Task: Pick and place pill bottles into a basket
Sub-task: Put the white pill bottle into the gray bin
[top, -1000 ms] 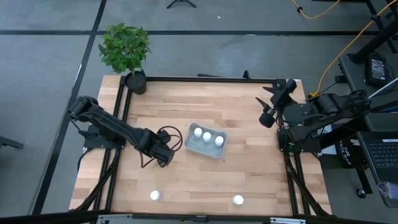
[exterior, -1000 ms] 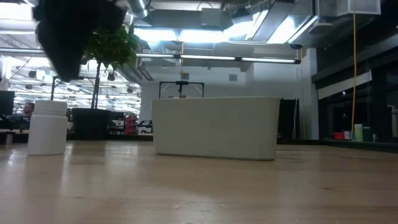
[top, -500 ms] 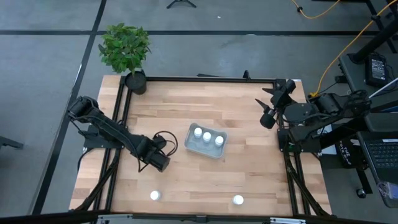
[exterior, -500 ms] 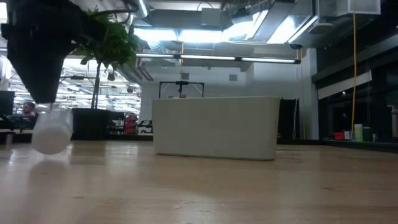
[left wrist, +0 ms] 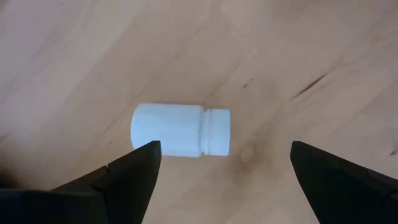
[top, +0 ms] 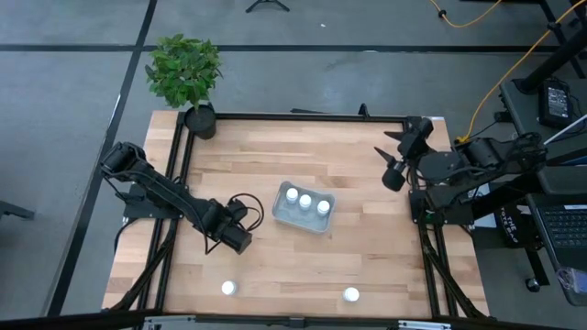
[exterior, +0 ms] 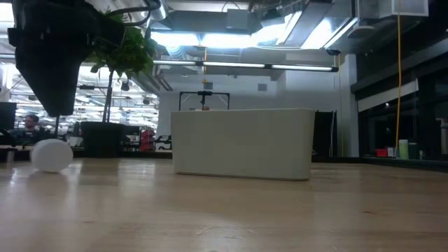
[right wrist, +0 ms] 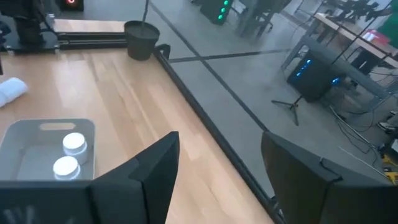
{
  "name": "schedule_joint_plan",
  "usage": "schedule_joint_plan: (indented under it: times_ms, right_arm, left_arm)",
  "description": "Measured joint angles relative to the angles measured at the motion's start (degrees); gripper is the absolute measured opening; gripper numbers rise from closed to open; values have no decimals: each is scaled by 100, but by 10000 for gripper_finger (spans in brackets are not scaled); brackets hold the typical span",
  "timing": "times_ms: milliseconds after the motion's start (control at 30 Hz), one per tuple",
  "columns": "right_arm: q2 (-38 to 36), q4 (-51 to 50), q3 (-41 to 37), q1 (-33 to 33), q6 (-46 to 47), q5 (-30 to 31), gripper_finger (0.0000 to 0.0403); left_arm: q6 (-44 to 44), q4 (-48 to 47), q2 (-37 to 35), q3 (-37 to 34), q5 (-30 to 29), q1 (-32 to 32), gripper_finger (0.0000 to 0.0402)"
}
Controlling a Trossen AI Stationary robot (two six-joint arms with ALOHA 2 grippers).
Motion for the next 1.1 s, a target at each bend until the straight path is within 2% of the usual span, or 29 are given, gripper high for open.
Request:
schedule_joint_plan:
  times_ms: [167, 367, 633, 767, 900, 1100]
  right_arm:
    - [83, 4, 0, 0, 18, -89, 229]
    - [227, 6, 0, 0, -11, -214, 229]
    - [401, 4, 0, 0, -161, -225, 229]
    - [425, 4, 0, 0, -336, -232, 229]
    - [429, 0, 0, 0, -509, -236, 229]
    - [427, -18, 0, 0, -755, -301, 229]
  left_arm:
    - [-135, -48, -2, 0, -102, 11, 350]
    - [-888, -307, -2, 2, -372, 11, 350]
    - [-3037, -901, -2, 4, -774, 11, 350]
    - [-4066, -1135, 103, 11, -753, 26, 350]
    - [-4322, -1055, 542, 13, -463, 140, 349]
    - [-4481, -1236, 957, 353, -475, 163, 349]
